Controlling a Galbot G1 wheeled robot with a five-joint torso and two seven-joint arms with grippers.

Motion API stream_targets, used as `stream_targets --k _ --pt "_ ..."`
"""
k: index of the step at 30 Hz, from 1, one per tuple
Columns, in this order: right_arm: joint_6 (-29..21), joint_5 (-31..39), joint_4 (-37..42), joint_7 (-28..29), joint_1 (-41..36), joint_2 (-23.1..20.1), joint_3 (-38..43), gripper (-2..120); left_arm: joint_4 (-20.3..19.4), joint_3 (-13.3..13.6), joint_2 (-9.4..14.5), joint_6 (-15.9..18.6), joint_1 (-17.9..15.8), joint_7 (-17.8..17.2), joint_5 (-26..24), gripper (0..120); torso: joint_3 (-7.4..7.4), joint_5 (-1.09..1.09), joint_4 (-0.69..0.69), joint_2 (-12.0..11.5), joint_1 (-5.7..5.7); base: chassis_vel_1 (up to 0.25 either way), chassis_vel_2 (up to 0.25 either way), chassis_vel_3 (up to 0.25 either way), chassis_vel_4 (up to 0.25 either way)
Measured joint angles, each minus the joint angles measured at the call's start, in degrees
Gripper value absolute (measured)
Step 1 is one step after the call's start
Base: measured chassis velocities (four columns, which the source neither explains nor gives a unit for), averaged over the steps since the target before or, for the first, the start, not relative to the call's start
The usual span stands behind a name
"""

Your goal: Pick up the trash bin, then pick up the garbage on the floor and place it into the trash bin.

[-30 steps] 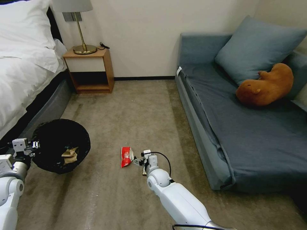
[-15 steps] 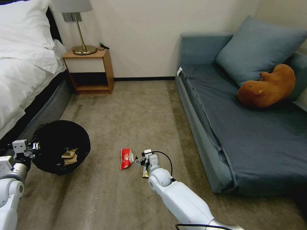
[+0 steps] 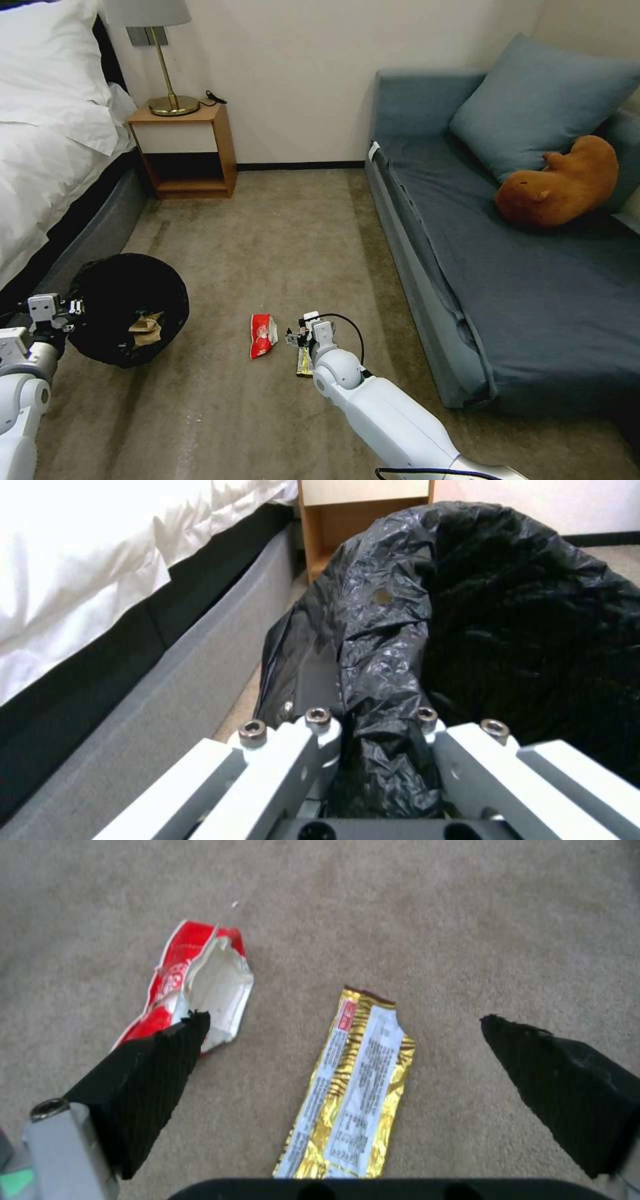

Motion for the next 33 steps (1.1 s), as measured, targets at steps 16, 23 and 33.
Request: stream_targets --k 16,23,33 --pt "-0.9 -0.2 0.2 0.3 -1.5 0.1 -0.6 100 0.2 0.0 0.5 0.0 -0.4 0.2 0.0 5 0.0 0.0 0.0 0.0 0.0 -0.028 0.035 0.028 -0.032" --pt "-1.6 -0.3 0.2 0.7 -1.6 0.0 -0.8 100 0.2 0.1 0.6 0.0 -0.5 0.3 0.1 5 0.0 -0.01 0.0 0.0 0.0 -0.054 0.062 0.045 -0.061" --pt "-2.4 -0.4 0.7 1.3 -1.8 -0.3 -1.0 100 0.1 0.3 0.6 0.0 -0.6 0.4 0.2 5 0.0 -0.01 0.0 0.0 0.0 -0.067 0.059 0.063 -0.06"
